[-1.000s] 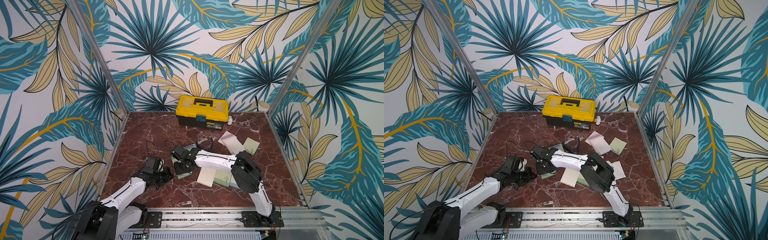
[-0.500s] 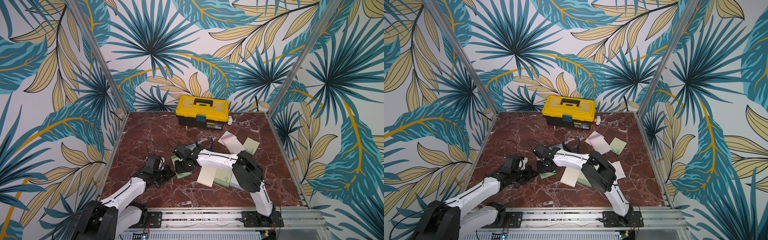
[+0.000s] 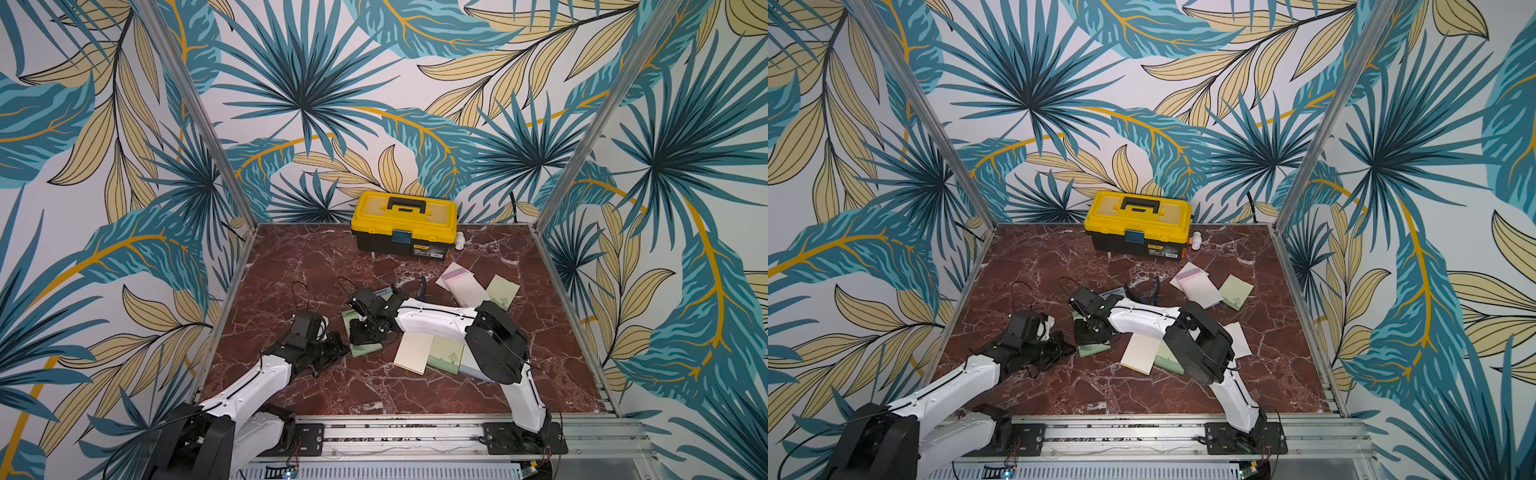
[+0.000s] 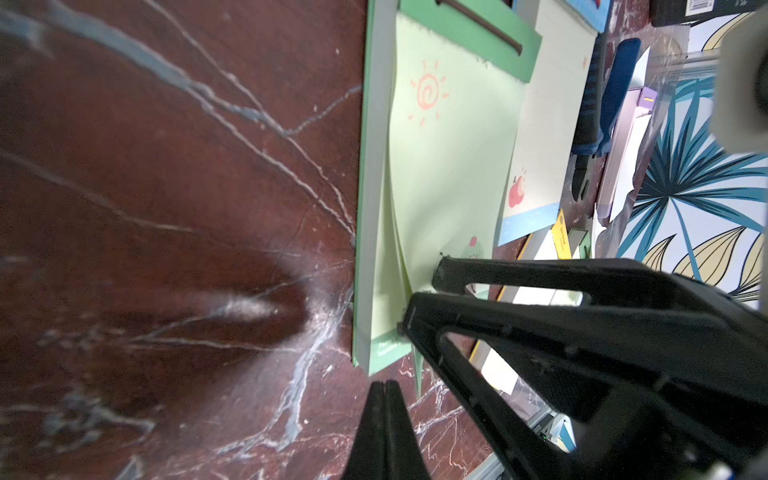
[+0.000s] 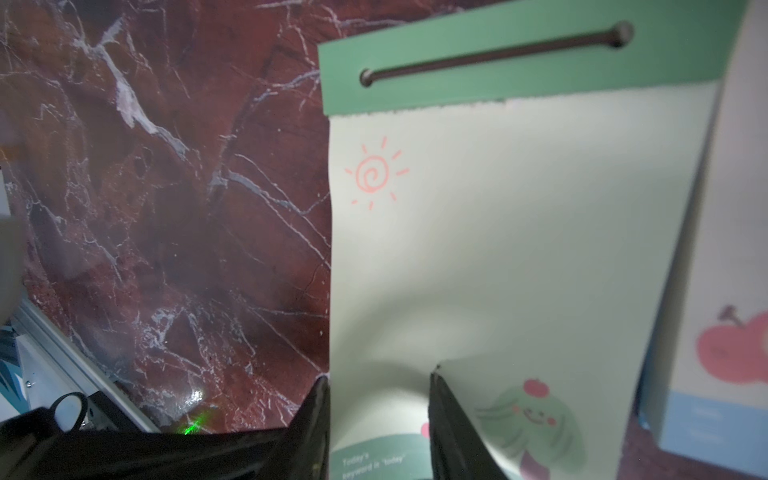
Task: Tear off pages from different memo pads
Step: Pick up the memo pad from the center of the board.
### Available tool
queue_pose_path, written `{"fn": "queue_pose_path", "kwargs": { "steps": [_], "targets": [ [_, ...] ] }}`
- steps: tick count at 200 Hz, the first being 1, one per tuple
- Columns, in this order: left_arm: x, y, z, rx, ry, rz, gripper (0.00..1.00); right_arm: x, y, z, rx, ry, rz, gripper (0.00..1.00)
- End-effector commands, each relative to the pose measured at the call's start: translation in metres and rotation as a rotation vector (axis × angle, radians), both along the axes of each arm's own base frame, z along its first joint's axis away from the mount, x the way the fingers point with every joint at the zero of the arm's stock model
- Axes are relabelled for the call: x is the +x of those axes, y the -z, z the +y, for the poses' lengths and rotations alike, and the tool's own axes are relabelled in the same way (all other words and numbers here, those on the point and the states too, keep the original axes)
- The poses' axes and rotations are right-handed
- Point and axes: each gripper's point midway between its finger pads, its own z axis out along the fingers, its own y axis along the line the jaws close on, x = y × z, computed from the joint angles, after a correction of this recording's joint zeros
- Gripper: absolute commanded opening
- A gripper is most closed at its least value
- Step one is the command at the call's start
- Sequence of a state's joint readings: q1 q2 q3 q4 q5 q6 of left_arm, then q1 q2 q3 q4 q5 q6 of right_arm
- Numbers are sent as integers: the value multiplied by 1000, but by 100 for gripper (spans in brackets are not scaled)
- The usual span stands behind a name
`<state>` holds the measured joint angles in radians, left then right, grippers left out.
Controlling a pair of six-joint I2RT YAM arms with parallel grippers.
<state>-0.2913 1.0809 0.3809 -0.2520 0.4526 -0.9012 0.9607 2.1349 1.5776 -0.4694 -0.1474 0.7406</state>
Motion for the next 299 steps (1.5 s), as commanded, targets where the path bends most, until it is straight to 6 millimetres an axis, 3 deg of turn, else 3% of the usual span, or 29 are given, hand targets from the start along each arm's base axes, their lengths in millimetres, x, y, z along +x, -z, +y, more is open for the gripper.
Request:
{"fn": "queue_pose_path", "kwargs": {
  "steps": [1, 299],
  "targets": [
    [3, -3, -1, 7, 10, -23, 0, -11, 23, -14, -52, 7, 52, 40],
    [9, -7, -3, 20, 16, -27, 0, -11, 24, -12, -33, 10, 64, 38]
  ]
}}
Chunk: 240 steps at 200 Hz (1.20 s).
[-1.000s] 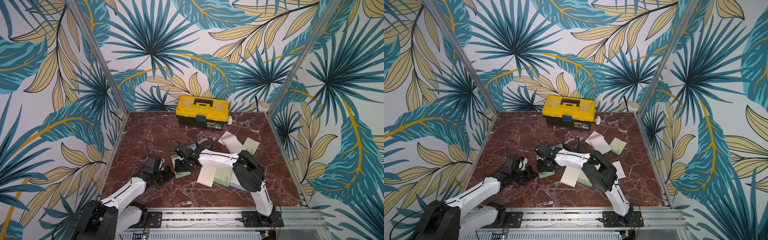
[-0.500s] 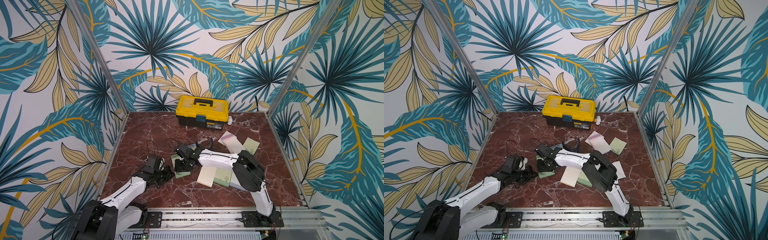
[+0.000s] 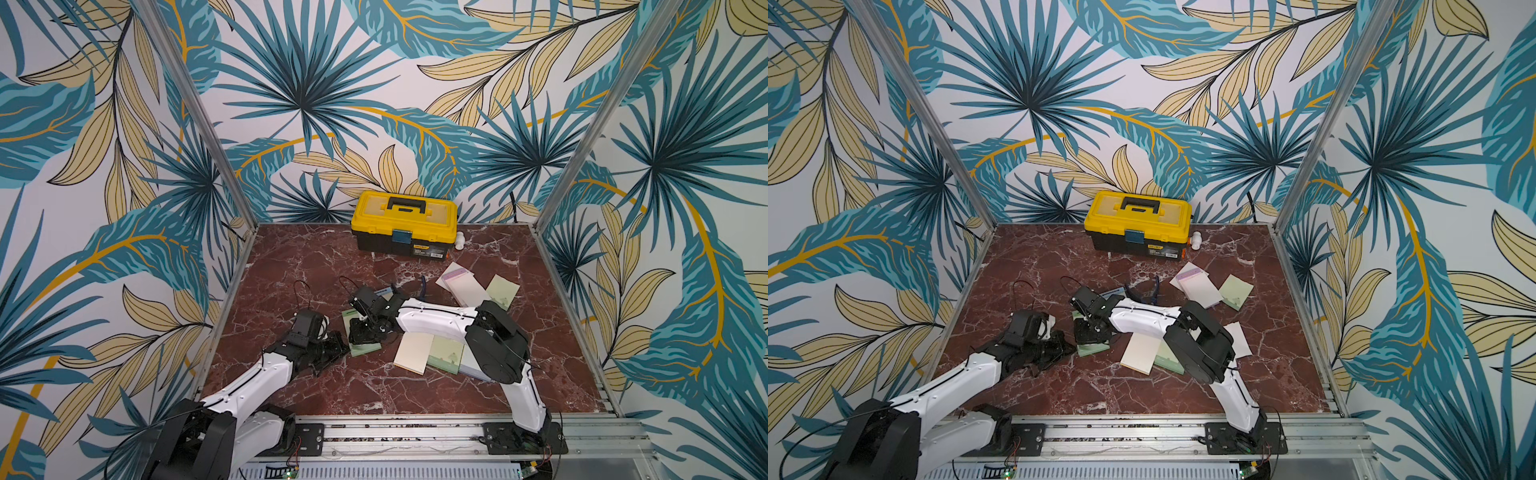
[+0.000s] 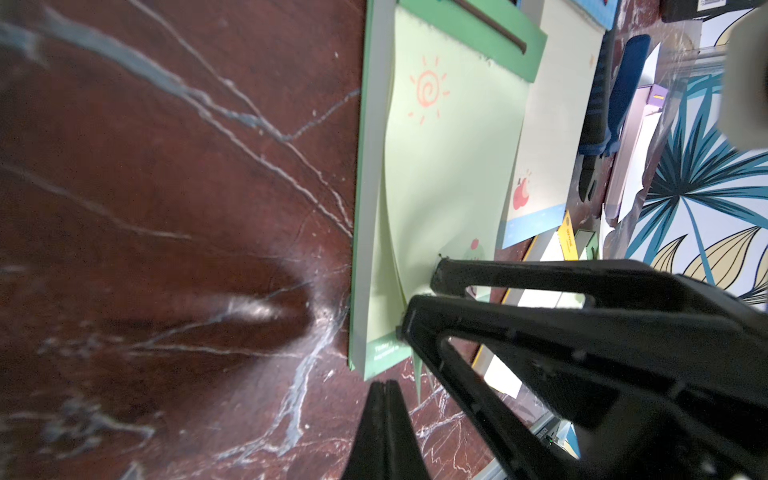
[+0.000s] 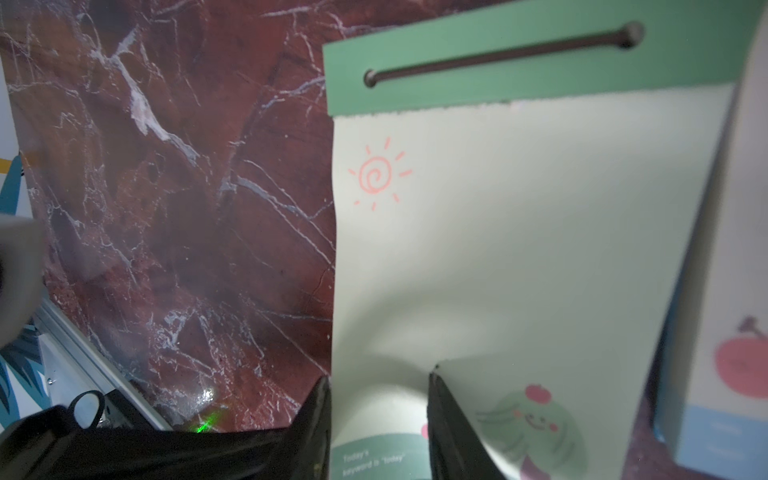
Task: Tear off pages from different memo pads
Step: Pick up the memo pad from the center of the board.
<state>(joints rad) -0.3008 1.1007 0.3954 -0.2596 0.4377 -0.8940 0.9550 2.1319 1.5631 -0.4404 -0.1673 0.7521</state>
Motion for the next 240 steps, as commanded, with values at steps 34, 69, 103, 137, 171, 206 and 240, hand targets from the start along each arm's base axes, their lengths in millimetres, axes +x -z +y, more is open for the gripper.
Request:
{"fn": "queue_pose_path", "kwargs": {
  "steps": [34, 69, 103, 137, 171, 206, 240],
  "targets": [
    [8, -8, -3, 1, 11, -30, 0, -12, 24, -14, -59, 0, 55, 38],
    [8, -9, -4, -1, 10, -30, 0, -13, 25, -14, -58, 0, 60, 39],
    [7, -9, -3, 3, 12, -29, 0, -12, 25, -13, -53, 2, 60, 39],
    [7, -9, -3, 2, 11, -28, 0, -13, 26, -13, -56, 0, 63, 39],
    [7, -10, -5, -6, 13, -29, 0, -13, 26, -13, -53, 0, 64, 39],
    [8, -17, -6, -16, 12, -45, 0, -14, 26, -13, -54, -1, 66, 39],
    [1, -16, -4, -6, 10, -30, 0, -13, 26, -12, -51, 0, 66, 39]
  ]
}}
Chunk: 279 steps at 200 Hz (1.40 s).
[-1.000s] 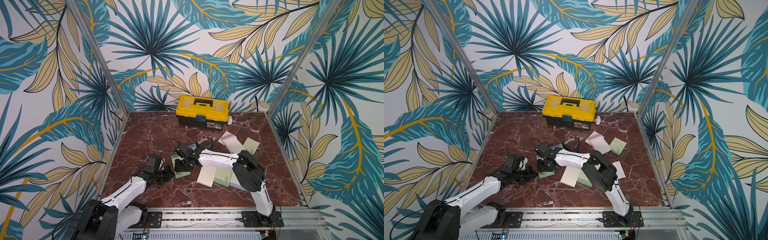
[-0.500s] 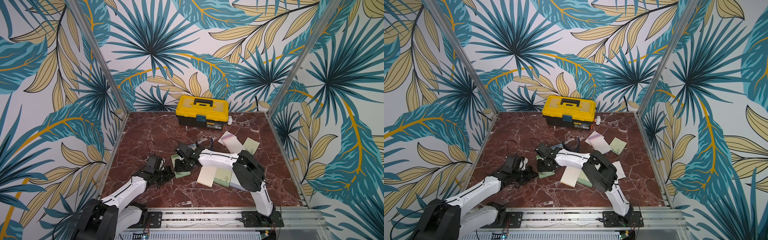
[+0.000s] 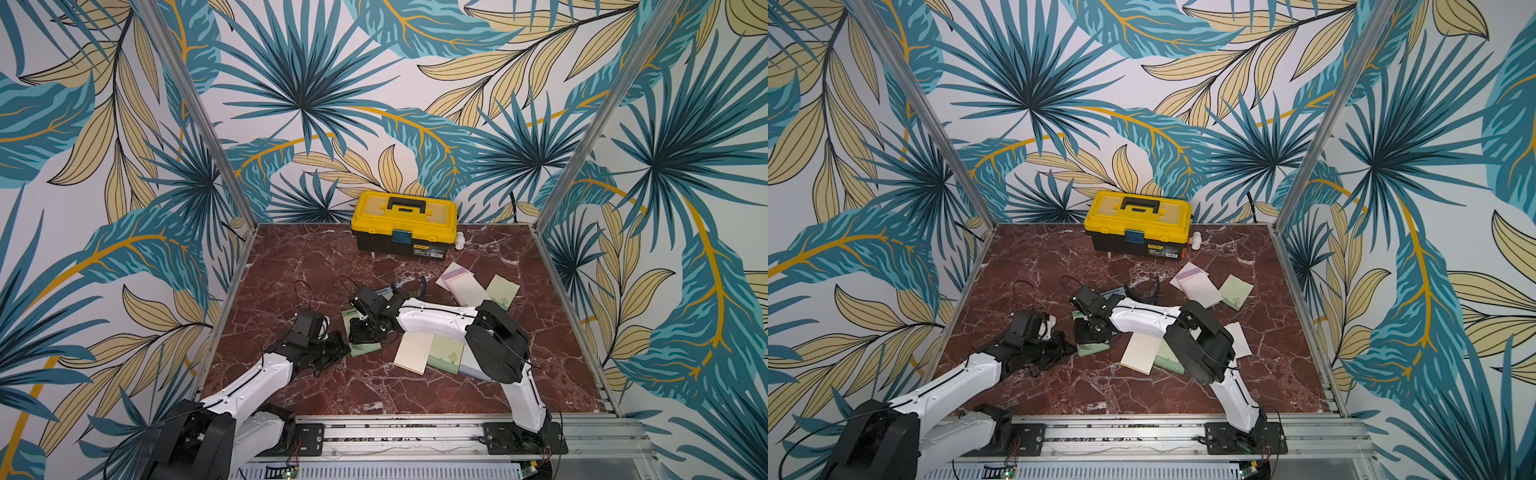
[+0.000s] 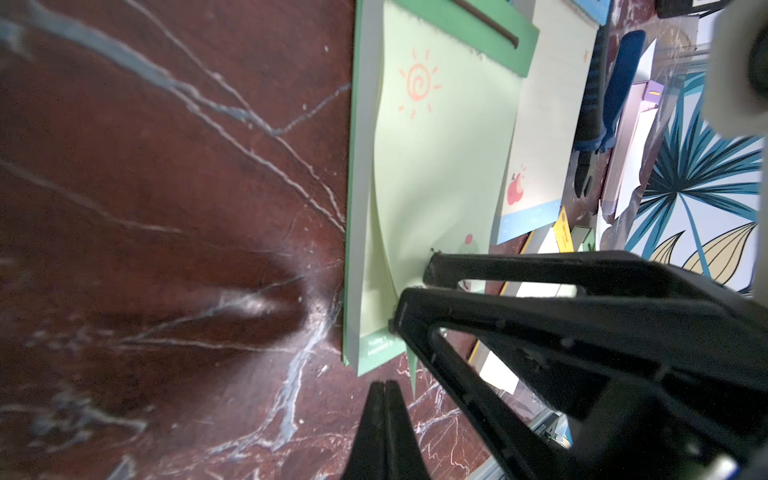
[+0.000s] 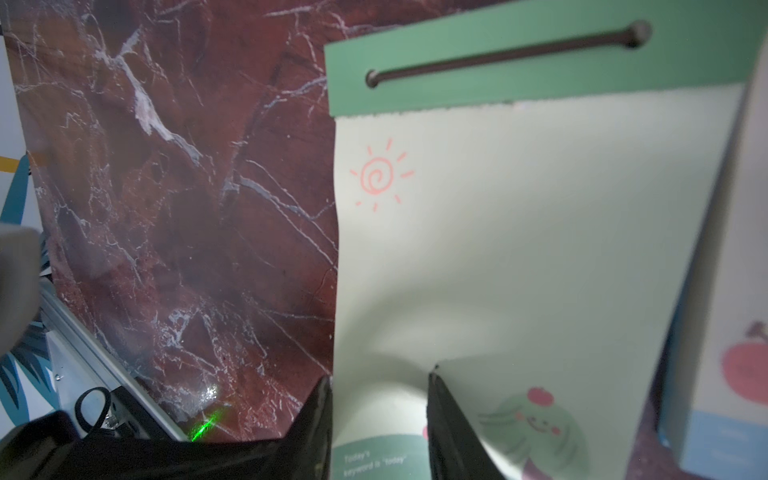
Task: Tear off pages from different memo pads
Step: Pick up the memo pad from the center of the board.
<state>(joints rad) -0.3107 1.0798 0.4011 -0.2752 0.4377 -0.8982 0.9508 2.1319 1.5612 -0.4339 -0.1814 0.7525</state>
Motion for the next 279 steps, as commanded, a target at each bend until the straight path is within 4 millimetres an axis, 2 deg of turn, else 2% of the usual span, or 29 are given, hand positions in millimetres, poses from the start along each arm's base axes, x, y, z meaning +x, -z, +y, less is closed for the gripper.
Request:
{"fn": "queue_pose_path", "kwargs": {
  "steps": [1, 221, 279],
  "targets": [
    [2, -11, -1, -1, 4, -22, 0, -14, 26, -13, -62, 2, 58, 39],
    [2, 1, 0, 18, -2, 2, 0, -14, 27, -13, -59, -1, 60, 37],
    [12, 3, -10, -23, 4, -12, 0, -13, 26, -13, -59, 2, 57, 35]
  ]
}}
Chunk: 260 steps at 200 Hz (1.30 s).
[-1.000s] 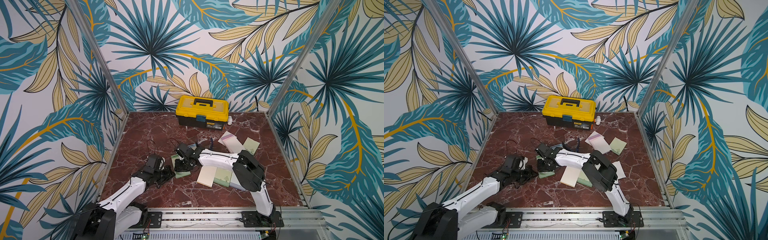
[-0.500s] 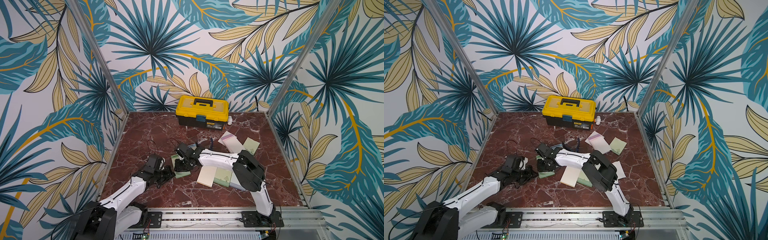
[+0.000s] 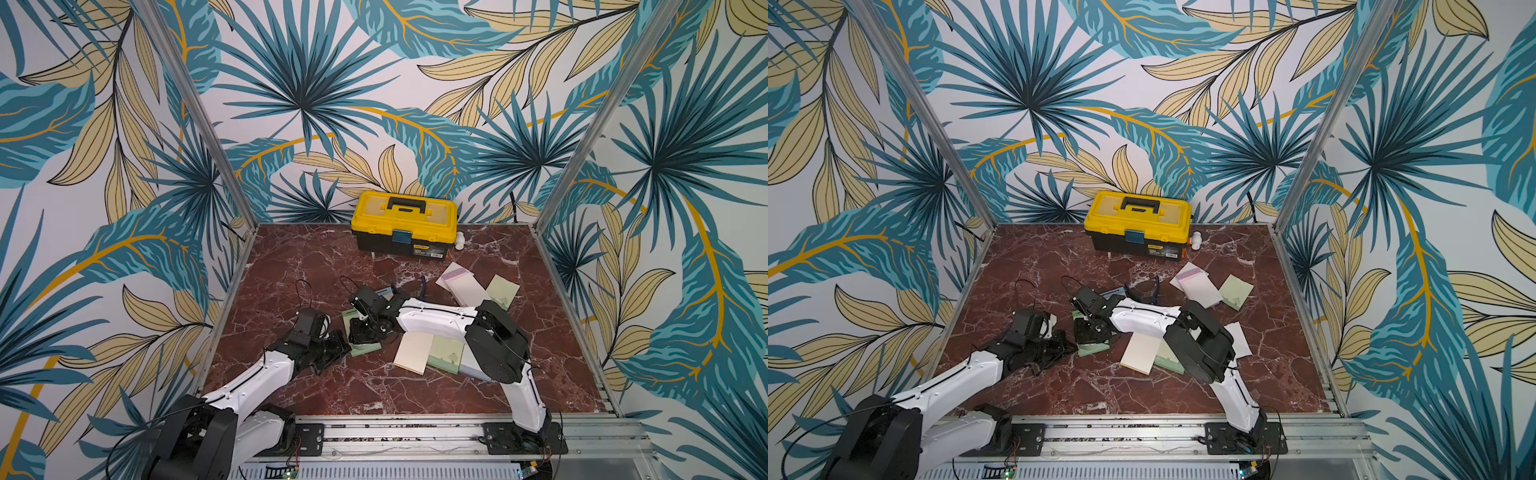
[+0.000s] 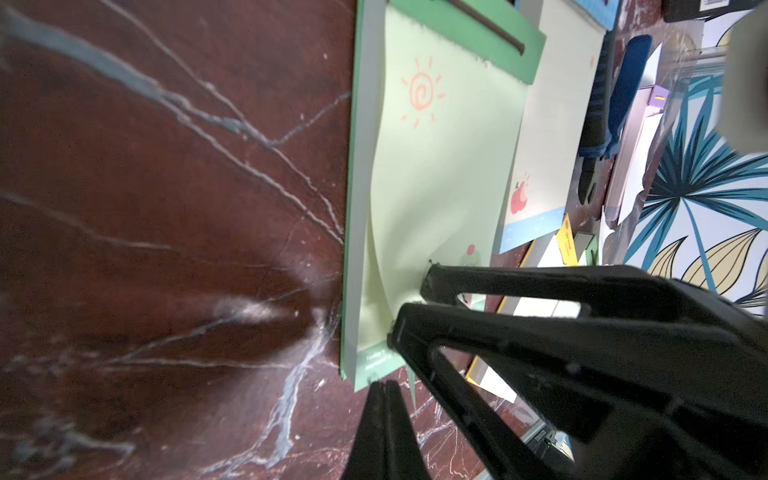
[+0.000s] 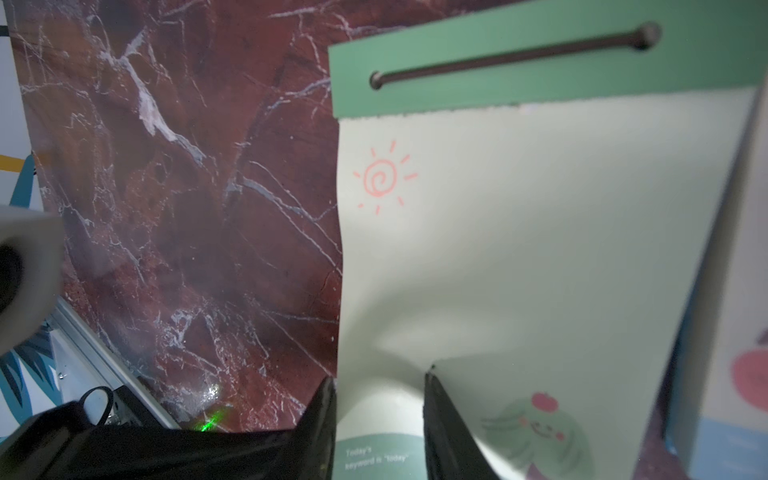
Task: Tear off pages from different memo pads
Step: Pick up the memo pad from the center of the board.
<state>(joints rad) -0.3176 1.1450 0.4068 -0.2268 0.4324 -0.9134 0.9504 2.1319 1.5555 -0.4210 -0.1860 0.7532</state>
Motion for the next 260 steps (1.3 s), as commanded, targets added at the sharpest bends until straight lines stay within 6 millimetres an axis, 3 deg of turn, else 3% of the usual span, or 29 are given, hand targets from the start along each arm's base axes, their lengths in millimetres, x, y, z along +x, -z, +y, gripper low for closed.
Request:
{"fn": "queue_pose_path", "kwargs": {
  "steps": [1, 79, 194, 232, 260],
  "targets": [
    [6, -4, -7, -24, 12, -29, 0, -14, 25, -14, -67, 2, 57, 35],
    [11, -3, -10, -29, 1, -41, 0, -12, 20, -14, -53, 6, 45, 29],
    [12, 5, -14, -25, 8, -28, 0, -16, 21, -14, -45, -21, 60, 11],
    [10, 6, -12, -16, 11, -26, 0, -17, 14, -9, -19, -39, 55, 0],
    [8, 3, -11, -8, 20, -31, 0, -18, 7, -8, -11, -53, 46, 0]
  ]
}}
